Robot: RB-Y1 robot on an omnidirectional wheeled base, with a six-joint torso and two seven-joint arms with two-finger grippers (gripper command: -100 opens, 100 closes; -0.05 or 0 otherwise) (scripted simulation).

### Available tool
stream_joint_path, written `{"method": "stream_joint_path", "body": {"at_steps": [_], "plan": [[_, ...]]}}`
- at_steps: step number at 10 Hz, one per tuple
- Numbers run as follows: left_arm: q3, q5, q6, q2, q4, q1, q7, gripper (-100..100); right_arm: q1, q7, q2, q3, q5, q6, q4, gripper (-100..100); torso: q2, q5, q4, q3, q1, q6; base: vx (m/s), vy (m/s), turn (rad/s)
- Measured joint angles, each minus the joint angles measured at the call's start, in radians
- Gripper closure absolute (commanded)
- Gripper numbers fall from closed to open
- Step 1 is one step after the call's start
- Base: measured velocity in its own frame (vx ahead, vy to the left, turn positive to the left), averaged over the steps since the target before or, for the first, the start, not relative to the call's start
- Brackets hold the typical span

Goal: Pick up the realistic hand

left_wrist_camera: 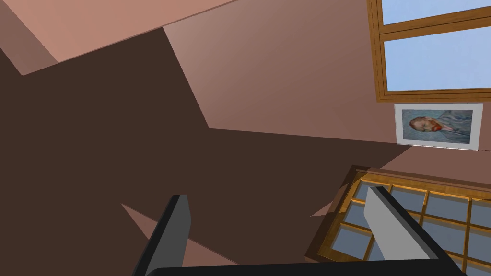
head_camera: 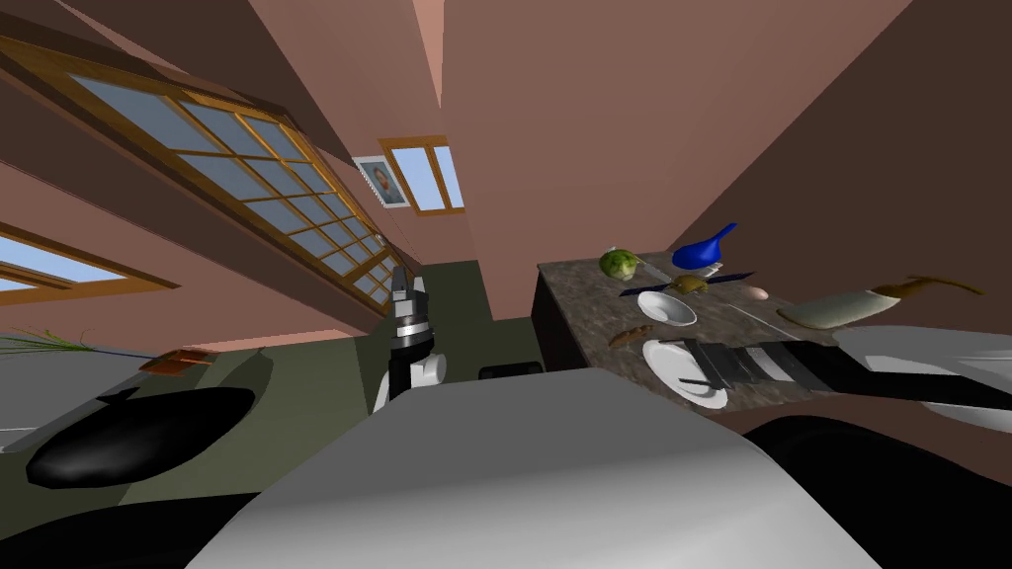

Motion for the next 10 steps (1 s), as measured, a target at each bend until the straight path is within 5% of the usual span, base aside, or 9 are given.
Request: {"method": "stream_joint_path", "body": {"at_steps": [8,9,10], "plan": [[0.000,0.000,0.000,0.000,0.000,0.000,0.000,0,0.022,0.066,-0.200,0.011,0.008,-0.021,0.051,-100,0.005,0.001,0.001,0.003,0.006,0.001,0.054,0.052,0.022],[0.000,0.000,0.000,0.000,0.000,0.000,0.000,0,0.022,0.067,-0.201,0.011,0.008,-0.022,0.051,0,0.007,0.001,0.002,0.004,0.003,0.001,0.003,0.008,0.000],[0.000,0.000,0.000,0.000,0.000,0.000,0.000,0,0.022,0.067,-0.201,0.011,0.008,-0.021,0.051,-100,0.008,0.000,0.002,0.004,0.000,0.001,0.019,0.006,0.093]]}}
